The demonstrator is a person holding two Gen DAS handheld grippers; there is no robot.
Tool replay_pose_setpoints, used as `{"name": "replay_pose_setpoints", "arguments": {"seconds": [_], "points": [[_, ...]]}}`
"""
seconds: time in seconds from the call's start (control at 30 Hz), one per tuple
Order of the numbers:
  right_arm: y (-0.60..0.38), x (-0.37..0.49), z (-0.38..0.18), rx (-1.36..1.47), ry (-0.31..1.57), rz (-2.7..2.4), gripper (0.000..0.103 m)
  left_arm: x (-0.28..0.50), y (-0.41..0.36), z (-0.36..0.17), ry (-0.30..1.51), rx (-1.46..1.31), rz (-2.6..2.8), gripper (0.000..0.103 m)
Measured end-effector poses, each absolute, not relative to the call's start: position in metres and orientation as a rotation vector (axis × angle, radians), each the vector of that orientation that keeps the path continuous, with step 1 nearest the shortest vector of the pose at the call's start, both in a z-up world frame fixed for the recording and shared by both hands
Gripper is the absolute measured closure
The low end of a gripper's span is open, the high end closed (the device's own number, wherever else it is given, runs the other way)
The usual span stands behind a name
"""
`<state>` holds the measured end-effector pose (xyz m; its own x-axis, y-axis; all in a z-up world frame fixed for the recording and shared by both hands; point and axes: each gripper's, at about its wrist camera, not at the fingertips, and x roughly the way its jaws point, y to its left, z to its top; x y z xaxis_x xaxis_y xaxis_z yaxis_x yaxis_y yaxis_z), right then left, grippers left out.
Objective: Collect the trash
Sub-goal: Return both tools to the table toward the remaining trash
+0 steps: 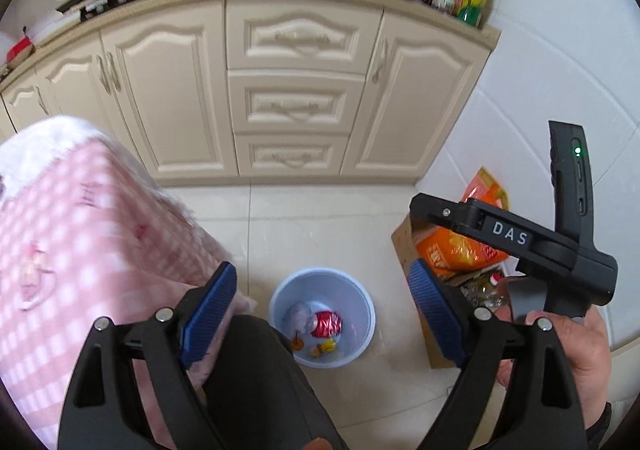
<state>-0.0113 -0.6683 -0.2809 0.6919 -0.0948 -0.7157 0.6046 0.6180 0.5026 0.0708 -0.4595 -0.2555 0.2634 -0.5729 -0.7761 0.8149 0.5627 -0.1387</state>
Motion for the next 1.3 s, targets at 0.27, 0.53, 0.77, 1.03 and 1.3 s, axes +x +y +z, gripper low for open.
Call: {"name": "replay_pose_setpoints", "arguments": {"seconds": [0.27,0.53,0.77,1.03,1.3], "points": [[-0.618,0.018,-0.212,0.706,0.621,-0.341,0.006,0.084,-0.391,-0.191,0.749,0.203,-0.907,0.014],[-0.554,0.061,-0.159,0.606,0.576,-0.22,0.006,0.103,-0.316,-0.148,0.641,0.138,-0.821,0.013],[-0.493,0.094,-0.126,0.533,0.555,-0.101,0.006,0.119,-0.236,-0.127,0.573,0.062,-0.725,0.013],[-0.412,0.133,-0.107,0.434,0.569,0.033,0.006,0.132,-0.143,-0.116,0.501,0.017,-0.577,0.013],[-0.335,0.171,-0.109,0.342,0.618,0.164,0.006,0.151,-0.068,-0.121,0.492,-0.022,-0.419,0.013]]}}
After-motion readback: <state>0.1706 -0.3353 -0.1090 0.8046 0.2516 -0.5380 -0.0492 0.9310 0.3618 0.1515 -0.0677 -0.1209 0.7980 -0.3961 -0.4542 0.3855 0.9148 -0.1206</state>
